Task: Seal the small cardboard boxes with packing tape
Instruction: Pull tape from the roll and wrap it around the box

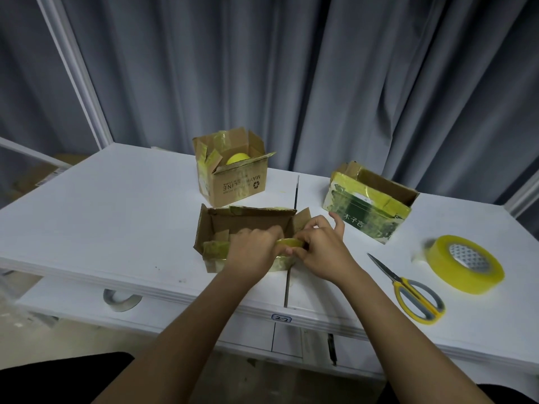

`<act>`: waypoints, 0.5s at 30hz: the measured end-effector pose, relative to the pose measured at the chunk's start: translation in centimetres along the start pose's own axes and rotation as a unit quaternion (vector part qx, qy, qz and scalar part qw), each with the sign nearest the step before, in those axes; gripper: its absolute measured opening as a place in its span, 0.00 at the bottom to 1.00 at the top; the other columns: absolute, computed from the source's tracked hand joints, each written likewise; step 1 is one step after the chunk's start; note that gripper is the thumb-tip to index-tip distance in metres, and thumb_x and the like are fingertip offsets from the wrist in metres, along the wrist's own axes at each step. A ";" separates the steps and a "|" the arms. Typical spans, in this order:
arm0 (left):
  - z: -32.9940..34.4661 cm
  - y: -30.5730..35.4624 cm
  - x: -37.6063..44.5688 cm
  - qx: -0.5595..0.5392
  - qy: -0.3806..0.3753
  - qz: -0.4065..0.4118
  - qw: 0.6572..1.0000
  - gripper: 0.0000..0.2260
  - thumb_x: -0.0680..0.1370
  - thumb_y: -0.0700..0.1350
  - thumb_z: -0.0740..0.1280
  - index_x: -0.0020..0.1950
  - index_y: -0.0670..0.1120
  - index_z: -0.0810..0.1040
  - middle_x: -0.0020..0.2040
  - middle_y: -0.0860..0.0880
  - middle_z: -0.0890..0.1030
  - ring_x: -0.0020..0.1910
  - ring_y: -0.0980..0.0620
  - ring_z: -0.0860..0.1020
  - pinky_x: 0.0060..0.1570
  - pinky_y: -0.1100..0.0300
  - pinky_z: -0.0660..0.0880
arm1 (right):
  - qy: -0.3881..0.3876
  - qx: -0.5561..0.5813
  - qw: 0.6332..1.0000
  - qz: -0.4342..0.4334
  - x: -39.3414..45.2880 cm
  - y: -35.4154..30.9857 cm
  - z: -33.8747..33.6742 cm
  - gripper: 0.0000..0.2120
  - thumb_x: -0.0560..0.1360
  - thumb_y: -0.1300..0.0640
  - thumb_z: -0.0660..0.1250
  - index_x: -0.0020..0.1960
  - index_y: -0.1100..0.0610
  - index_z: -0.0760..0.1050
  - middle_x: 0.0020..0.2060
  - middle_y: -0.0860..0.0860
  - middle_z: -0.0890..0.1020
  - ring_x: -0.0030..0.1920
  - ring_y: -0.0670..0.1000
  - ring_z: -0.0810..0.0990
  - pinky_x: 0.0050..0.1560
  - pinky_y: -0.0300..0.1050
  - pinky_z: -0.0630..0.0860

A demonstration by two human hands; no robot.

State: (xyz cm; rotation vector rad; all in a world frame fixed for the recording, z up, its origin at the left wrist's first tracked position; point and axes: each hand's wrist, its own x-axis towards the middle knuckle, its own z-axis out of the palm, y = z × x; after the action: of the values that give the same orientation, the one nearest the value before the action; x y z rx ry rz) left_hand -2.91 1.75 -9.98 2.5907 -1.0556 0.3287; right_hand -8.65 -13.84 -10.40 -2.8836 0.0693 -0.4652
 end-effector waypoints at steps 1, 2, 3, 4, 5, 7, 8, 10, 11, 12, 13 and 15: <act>-0.2 -0.1 0.0 -0.003 0.004 0.006 1.000 0.16 0.78 0.61 0.59 0.53 0.50 0.75 0.48 0.46 0.82 0.50 0.42 0.78 0.42 0.57 0.59 | 0.000 0.002 1.000 -0.002 0.0 -0.1 -0.1 0.09 0.74 0.46 0.68 0.42 0.51 0.81 0.39 0.45 0.79 0.58 0.45 0.67 0.69 0.45 0.35; -0.3 -0.2 0.1 -0.011 0.006 0.013 1.000 0.15 0.78 0.60 0.59 0.52 0.50 0.76 0.47 0.47 0.82 0.50 0.43 0.78 0.43 0.57 0.60 | -0.001 0.010 1.000 -0.001 0.1 -0.2 -0.2 0.10 0.75 0.46 0.68 0.43 0.51 0.82 0.39 0.44 0.78 0.59 0.45 0.67 0.68 0.44 0.36; -0.4 -0.3 0.3 -0.021 0.008 0.021 1.000 0.14 0.78 0.59 0.60 0.51 0.50 0.76 0.47 0.47 0.83 0.50 0.43 0.78 0.44 0.57 0.61 | -0.008 0.017 1.000 -0.001 0.0 -0.2 -0.4 0.10 0.75 0.46 0.68 0.46 0.51 0.82 0.40 0.44 0.77 0.60 0.45 0.67 0.68 0.43 0.37; -0.4 -0.5 0.4 -0.030 0.011 0.029 0.999 0.13 0.78 0.58 0.61 0.50 0.50 0.77 0.45 0.48 0.83 0.49 0.44 0.78 0.44 0.57 0.61 | -0.023 0.019 1.000 -0.001 -0.1 -0.2 -0.7 0.10 0.75 0.46 0.68 0.51 0.51 0.82 0.43 0.45 0.78 0.61 0.45 0.67 0.68 0.43 0.38; -0.5 -0.7 0.6 -0.038 0.014 0.036 0.999 0.12 0.77 0.58 0.62 0.49 0.51 0.78 0.44 0.48 0.82 0.48 0.44 0.78 0.43 0.57 0.60 | -0.044 0.021 0.999 -0.004 -0.3 -0.1 -1.0 0.13 0.74 0.48 0.69 0.58 0.50 0.80 0.48 0.45 0.78 0.63 0.46 0.66 0.69 0.44 0.41; -0.8 -1.4 0.9 -0.058 0.008 0.058 0.997 0.11 0.77 0.58 0.64 0.45 0.51 0.77 0.38 0.52 0.79 0.45 0.46 0.78 0.42 0.59 0.59 | -0.047 0.086 0.995 -0.010 -0.8 0.4 -1.9 0.22 0.73 0.55 0.70 0.67 0.48 0.74 0.55 0.42 0.76 0.65 0.48 0.65 0.71 0.47 0.52; -1.0 -1.9 1.2 -0.075 -0.008 0.072 0.995 0.10 0.76 0.57 0.65 0.42 0.51 0.77 0.35 0.54 0.76 0.43 0.49 0.77 0.43 0.60 0.59 | -0.015 0.143 0.989 -0.016 -1.0 0.6 -2.5 0.24 0.73 0.60 0.69 0.67 0.48 0.73 0.55 0.39 0.76 0.64 0.47 0.67 0.70 0.45 0.58; -1.7 -2.7 1.7 -0.116 -0.070 0.093 0.986 0.10 0.75 0.55 0.68 0.37 0.53 0.75 0.31 0.57 0.73 0.38 0.56 0.74 0.41 0.60 0.61 | 0.058 0.214 0.975 -0.020 -0.7 1.0 -3.7 0.23 0.75 0.66 0.65 0.66 0.47 0.73 0.56 0.39 0.78 0.61 0.45 0.70 0.65 0.33 0.62; -2.1 -3.2 2.0 -0.133 -0.102 0.101 0.981 0.10 0.74 0.54 0.69 0.36 0.53 0.75 0.31 0.57 0.73 0.37 0.59 0.72 0.41 0.60 0.63 | 0.073 0.214 0.974 -0.017 -0.2 1.1 -4.1 0.22 0.77 0.67 0.62 0.65 0.47 0.74 0.57 0.40 0.79 0.61 0.45 0.71 0.63 0.30 0.63; -2.5 -3.6 2.3 -0.144 -0.128 0.112 0.975 0.09 0.73 0.54 0.70 0.36 0.52 0.76 0.31 0.57 0.75 0.37 0.60 0.72 0.43 0.61 0.65 | 0.069 0.193 0.979 -0.021 0.7 1.1 -4.3 0.21 0.78 0.68 0.60 0.64 0.48 0.75 0.58 0.42 0.79 0.61 0.46 0.72 0.63 0.33 0.65; -2.8 -4.0 2.5 -0.149 -0.145 0.125 0.970 0.08 0.73 0.53 0.71 0.37 0.52 0.78 0.33 0.56 0.77 0.39 0.60 0.73 0.50 0.61 0.66 | 0.051 0.160 0.985 -0.035 1.7 1.1 -4.5 0.21 0.78 0.68 0.59 0.64 0.49 0.76 0.60 0.44 0.78 0.63 0.48 0.72 0.64 0.38 0.67; -3.4 -4.7 2.6 -0.135 -0.147 0.148 0.969 0.06 0.72 0.54 0.72 0.39 0.52 0.81 0.39 0.56 0.81 0.46 0.59 0.73 0.62 0.61 0.59 | -0.010 0.082 0.994 -0.071 4.1 1.0 -4.6 0.24 0.78 0.70 0.57 0.66 0.48 0.74 0.65 0.48 0.75 0.66 0.52 0.70 0.65 0.45 0.67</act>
State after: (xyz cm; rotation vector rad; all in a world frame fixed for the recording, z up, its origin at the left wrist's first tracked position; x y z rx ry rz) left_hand 1.94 4.53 -6.95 2.2824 -1.4805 -0.1323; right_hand -6.19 -16.10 -5.14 -2.7410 -0.1704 -0.4433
